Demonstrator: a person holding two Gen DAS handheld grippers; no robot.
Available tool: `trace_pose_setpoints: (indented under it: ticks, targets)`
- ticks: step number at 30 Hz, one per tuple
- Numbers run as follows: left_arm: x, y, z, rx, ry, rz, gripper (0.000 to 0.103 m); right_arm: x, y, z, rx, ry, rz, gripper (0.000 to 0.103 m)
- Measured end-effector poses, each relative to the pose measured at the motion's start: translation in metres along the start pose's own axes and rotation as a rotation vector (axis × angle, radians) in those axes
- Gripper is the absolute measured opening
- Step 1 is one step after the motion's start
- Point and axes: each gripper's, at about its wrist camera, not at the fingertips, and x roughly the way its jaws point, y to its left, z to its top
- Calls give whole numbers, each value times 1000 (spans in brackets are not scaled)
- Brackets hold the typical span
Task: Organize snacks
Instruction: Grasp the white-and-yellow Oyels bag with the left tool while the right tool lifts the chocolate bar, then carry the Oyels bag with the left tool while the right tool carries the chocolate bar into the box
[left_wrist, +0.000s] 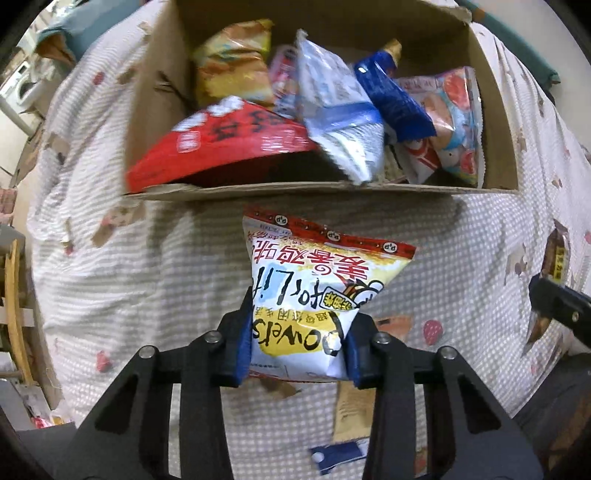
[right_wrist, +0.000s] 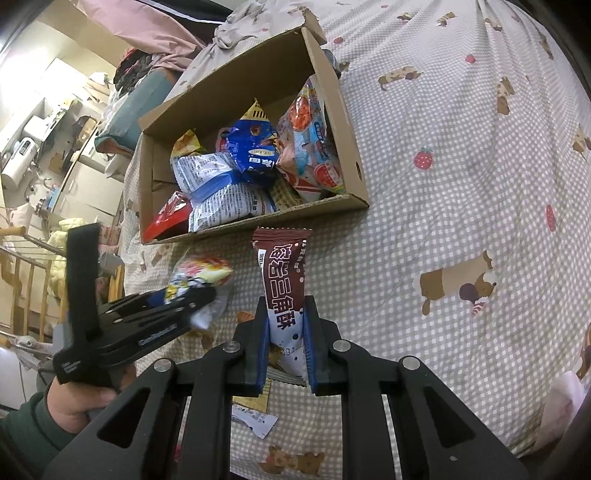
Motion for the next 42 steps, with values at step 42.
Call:
trace_pose_setpoints:
  ticks: [42]
  targets:
    - [-107, 41, 94, -48, -389, 58, 35, -29, 24, 79, -119, -242, 68, 17]
